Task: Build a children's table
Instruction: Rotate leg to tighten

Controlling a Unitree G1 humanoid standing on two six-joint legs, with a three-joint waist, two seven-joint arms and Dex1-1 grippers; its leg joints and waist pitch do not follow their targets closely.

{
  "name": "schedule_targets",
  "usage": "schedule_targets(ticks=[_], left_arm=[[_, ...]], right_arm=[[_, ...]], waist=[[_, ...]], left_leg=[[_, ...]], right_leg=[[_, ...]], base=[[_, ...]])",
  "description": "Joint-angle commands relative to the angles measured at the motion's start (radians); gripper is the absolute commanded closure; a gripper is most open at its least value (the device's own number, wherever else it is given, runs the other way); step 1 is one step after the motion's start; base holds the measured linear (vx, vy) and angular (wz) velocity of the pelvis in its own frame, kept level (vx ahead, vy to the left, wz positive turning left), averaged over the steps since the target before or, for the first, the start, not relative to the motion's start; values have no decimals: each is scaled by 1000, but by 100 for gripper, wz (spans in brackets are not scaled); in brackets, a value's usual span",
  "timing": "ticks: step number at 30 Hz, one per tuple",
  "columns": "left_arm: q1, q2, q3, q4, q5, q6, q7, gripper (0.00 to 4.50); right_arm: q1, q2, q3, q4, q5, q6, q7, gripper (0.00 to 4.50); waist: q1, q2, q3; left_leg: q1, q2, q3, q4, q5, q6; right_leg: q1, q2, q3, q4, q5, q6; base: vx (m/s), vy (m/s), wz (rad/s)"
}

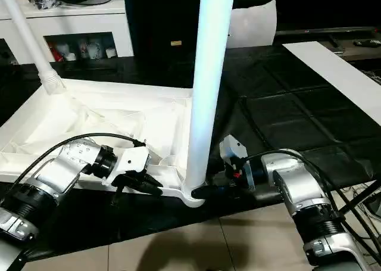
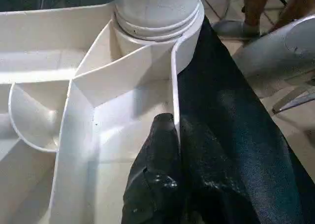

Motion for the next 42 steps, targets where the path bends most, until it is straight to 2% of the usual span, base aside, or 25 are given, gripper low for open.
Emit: schedule_targets(ticks=[1,12,16,17,18,22,24,26,27,28,29,30,31,32,33,34,35,36,37,38,39,40,41,42], left_arm=[[-16,-4,-18,-1,19,-18,-11,450],[-14,-2,-18,0,19,-13,-13,450],[-11,-2,-18,-4,19,-5,-11,450],[-8,-8,-11,-8,16,19,5,450],[-8,-8,-11,-8,16,19,5,450],[-8,-33,12,-21,-1,94,48,450],[-14,-65,36,-31,-3,169,121,450],[-16,-80,46,-36,-8,200,149,450],[-20,-113,65,-47,-14,257,207,450],[-20,-119,69,-50,-16,267,217,450],[-23,-140,77,-52,-16,293,252,450],[-25,-153,82,-55,-16,310,274,450],[-26,-158,84,-54,-15,315,283,450],[-30,-172,89,-50,-13,328,307,450],[-44,-205,104,-31,-8,346,367,450],[-44,-205,104,-31,-8,346,367,450],[-65,-245,125,1,-3,358,443,450],[-84,-279,144,30,1,365,509,450],[-103,-306,162,55,2,366,562,450],[-103,-306,162,55,2,366,562,450],[-131,-347,190,91,8,361,648,450],[-149,-365,198,113,13,345,685,450],[-149,-365,198,113,13,345,685,450],[-158,-376,203,120,21,342,707,450]], right_arm=[[2,-1,9,-26,-2,3,3,165],[4,17,10,-20,16,-1,11,243],[16,15,10,-36,21,6,15,251],[32,19,6,-54,30,17,6,252],[32,19,6,-54,30,17,6,252],[67,49,-11,-104,51,80,-71,254],[85,99,-20,-120,13,121,-219,254],[87,124,-25,-119,-6,134,-283,254],[83,184,-46,-114,-23,166,-405,255],[82,196,-50,-113,-24,173,-428,255],[75,233,-61,-108,-35,185,-494,255],[72,256,-67,-108,-42,193,-535,255],[71,264,-68,-108,-45,196,-548,255],[69,285,-71,-108,-54,204,-583,255],[58,326,-74,-96,-76,212,-657,255],[58,326,-74,-96,-76,212,-657,256],[38,377,-88,-68,-101,216,-764,256],[18,420,-102,-40,-121,216,-858,257],[-2,449,-116,-9,-133,212,-934,257],[-2,449,-116,-9,-133,212,-934,257],[-42,496,-153,53,-144,196,-1064,257],[-72,523,-193,99,-127,173,-1130,257],[-72,523,-193,99,-127,173,-1130,257],[-90,544,-222,122,-119,162,-1175,222]], waist=[[-5,-10,-72],[-6,-9,-71],[-5,-8,-71],[-4,-4,-73],[-4,-6,-72],[-3,-5,-72],[-8,-5,-68],[-20,-6,-65],[-29,-4,-60],[-37,0,-57],[-61,11,-53],[-73,20,-51],[-72,39,-57],[-72,39,-57],[-95,-2,-37],[-91,-22,-29],[-102,-38,-21],[-121,-37,-39],[-147,-13,-61],[-110,48,-62],[-120,41,-57],[-126,1,-44],[-114,-32,-42],[-122,-34,-33]], left_leg=[[-14,-5,21,-67,-115,75],[-13,-3,20,-69,-116,75],[-13,-4,21,-69,-114,76],[-13,-3,20,-69,-113,76],[-13,-2,20,-69,-111,74],[-12,-1,19,-71,-110,69],[-9,-6,21,-69,-131,60],[-3,-17,23,-62,-170,46],[-1,-20,24,-58,-195,43],[3,-18,22,-57,-216,39],[17,-10,15,-54,-281,36],[17,5,7,-61,-322,37],[-30,121,-59,-148,-485,50],[-30,121,-59,-148,-485,50],[32,65,-22,-137,-587,20],[64,-11,4,-75,-521,5],[107,-92,54,52,-332,38],[63,-85,45,49,-308,51],[-25,-31,7,8,-293,53],[-61,101,-76,-92,-379,67],[4,101,-77,-122,-416,74],[9,33,-36,-90,-445,45],[41,-50,1,-20,-385,17],[81,-104,38,60,-302,51]], right_leg=[[87,-33,50,-88,-470,21],[86,-34,51,-88,-464,15],[87,-34,52,-88,-462,14],[87,-34,52,-86,-458,11],[88,-34,53,-87,-454,12],[89,-35,52,-87,-446,4],[84,-33,47,-96,-485,18],[80,-29,27,-117,-573,72],[78,-24,15,-129,-605,98],[76,-23,5,-138,-623,108],[80,-19,-25,-162,-646,132],[93,-20,-37,-166,-634,135],[165,-42,45,11,-399,77],[165,-42,45,11,-399,77],[99,-42,94,-31,-348,-6],[56,-27,51,-124,-633,64],[-25,-25,-14,-209,-1004,190],[19,-24,-42,-198,-1003,234],[121,-15,-90,-187,-812,302],[188,-69,36,43,-442,132],[107,-58,104,44,-185,17],[90,-46,88,-35,-336,14],[48,-28,36,-123,-638,108],[-10,-41,-15,-187,-972,184]], base=[[0,0,0],[0,0,0],[0,0,0],[0,0,0],[0,0,0],[0,0,0],[0,0,0],[0,0,0],[0,0,0],[0,0,0],[0,0,0],[0,0,0],[0,0,0],[0,0,0],[0,0,0],[0,0,0],[0,0,0],[0,0,0],[61,71,-38],[63,63,-21],[63,63,-21],[58,45,4],[7,52,3],[7,52,3]])
